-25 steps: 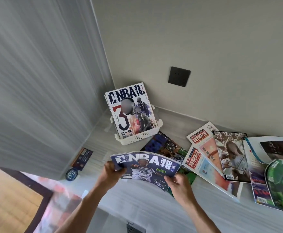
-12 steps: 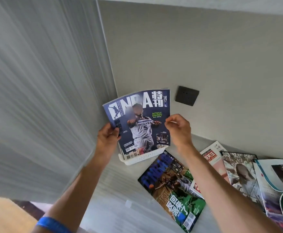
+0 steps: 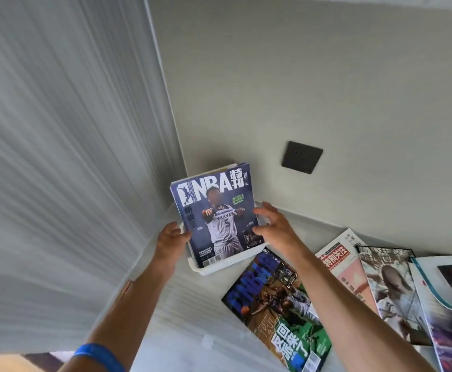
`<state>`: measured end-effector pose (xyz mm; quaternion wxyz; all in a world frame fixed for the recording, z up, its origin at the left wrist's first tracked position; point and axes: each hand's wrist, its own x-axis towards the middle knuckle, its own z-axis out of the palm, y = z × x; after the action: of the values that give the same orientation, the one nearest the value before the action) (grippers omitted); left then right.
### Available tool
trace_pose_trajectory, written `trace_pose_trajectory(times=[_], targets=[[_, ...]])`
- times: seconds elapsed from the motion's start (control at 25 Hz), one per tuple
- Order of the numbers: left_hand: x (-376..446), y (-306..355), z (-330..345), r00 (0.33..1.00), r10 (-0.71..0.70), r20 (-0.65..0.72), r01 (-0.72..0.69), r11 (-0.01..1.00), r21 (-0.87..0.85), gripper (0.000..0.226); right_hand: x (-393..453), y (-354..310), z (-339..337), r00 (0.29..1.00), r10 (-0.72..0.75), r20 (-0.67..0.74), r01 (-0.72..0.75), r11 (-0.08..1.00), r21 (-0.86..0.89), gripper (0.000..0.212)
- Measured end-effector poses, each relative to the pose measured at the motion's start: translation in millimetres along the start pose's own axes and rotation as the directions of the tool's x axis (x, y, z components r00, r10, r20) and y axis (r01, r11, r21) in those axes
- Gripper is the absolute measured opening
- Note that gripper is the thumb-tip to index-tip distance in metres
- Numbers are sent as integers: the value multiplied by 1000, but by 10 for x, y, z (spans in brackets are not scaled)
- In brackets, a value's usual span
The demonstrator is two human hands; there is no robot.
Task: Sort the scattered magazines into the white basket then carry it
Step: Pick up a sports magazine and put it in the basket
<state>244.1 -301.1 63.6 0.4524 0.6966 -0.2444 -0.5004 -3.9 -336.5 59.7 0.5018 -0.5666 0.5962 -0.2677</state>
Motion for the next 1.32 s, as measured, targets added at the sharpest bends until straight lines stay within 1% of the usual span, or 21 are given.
trace_pose_trajectory(times=[0.08, 0.16, 0.24, 0.28, 0.36, 0.44, 0.52, 0.56, 0.6, 0.64, 0.68, 0.72, 0.8, 0.84, 0.92, 1.0, 1.08, 1.12, 1.2, 1.24, 1.32], targets=[[-54, -112, -12, 999, -14, -46, 18, 996, 89, 45, -215, 234, -20, 996, 88, -31, -87, 996, 37, 43], [-284, -360, 30, 988, 148, -39, -144, 985, 96, 42, -625, 688, -6, 973, 221, -66, -217, 974, 68, 35], [-627, -739, 105, 958, 284, 35, -285, 936, 208, 34, -1167, 1241, 57, 934, 348, -78, -353, 933, -72, 37], [-800, -961, 158, 955, 275, 111, -295, 913, 283, 32, -1423, 1481, 116, 910, 408, -77, -415, 890, -187, 41], [-1127, -1398, 289, 940, 149, 308, -278, 858, 433, 33, -1811, 1868, 283, 912, 402, -79, -394, 809, -436, 49], [-1323, -1758, 419, 846, 22, 533, -376, 733, 567, 39, -2041, 2005, 399, 914, 367, -171, -402, 769, -498, 56], [-1444, -1990, 574, 734, -77, 675, -531, 555, 641, 50, -2170, 2035, 415, 818, 429, -383, -535, 811, -236, 60], [-1478, -2069, 629, 710, -123, 693, -582, 451, 677, 55, -2204, 2060, 405, 732, 516, -444, -564, 825, 29, 60], [-1512, -2126, 675, 708, -158, 688, -609, 355, 709, 59, -2223, 2059, 380, 638, 633, -439, -540, 774, 331, 61], [-1546, -2163, 710, 714, -177, 677, -619, 291, 729, 62, -2226, 2044, 348, 570, 736, -365, -471, 657, 589, 58], [-1580, -2189, 720, 717, -189, 671, -619, 271, 738, 63, -2212, 2043, 300, 533, 803, -266, -409, 519, 750, 50], [-1607, -2209, 707, 713, -201, 672, -614, 284, 736, 63, -2188, 2047, 241, 512, 838, -189, -390, 423, 818, 38], [-1628, -2216, 658, 710, -217, 670, -593, 331, 734, 67, -2172, 2077, 132, 472, 877, -88, -474, 336, 814, 19], [-1625, -2210, 628, 721, -212, 660, -579, 340, 741, 70, -2164, 2085, 111, 452, 891, -48, -528, 311, 790, 18], [-1621, -2202, 596, 758, -155, 633, -577, 291, 763, 75, -2153, 2051, 111, 459, 889, -6, -614, 321, 721, 25], [-1648, -2144, 589, 807, 26, 590, -586, 153, 795, 74, -2170, 1903, 143, 535, 845, 21, -688, 421, 592, 26], [-1659, -2017, 591, 791, 220, 571, -593, 45, 804, 64, -2261, 1707, 188, 625, 780, 39, -696, 533, 482, 28], [-1657, -1952, 587, 747, 313, 586, -623, 24, 782, 59, -2332, 1601, 183, 658, 752, 35, -680, 574, 456, 30], [-1667, -1846, 577, 629, 446, 637, -720, 26, 693, 55, -2468, 1403, 123, 725, 688, -6, -595, 631, 498, 31], [-1698, -1779, 586, 594, 488, 639, -756, 67, 652, 58, -2525, 1318, 44, 768, 637, -62, -506, 664, 551, 31], [-1745, -1577, 596, 590, 533, 607, -782, 188, 594, 56, -2613, 1157, -177, 830, 485, -276, -195, 716, 670, 22]])
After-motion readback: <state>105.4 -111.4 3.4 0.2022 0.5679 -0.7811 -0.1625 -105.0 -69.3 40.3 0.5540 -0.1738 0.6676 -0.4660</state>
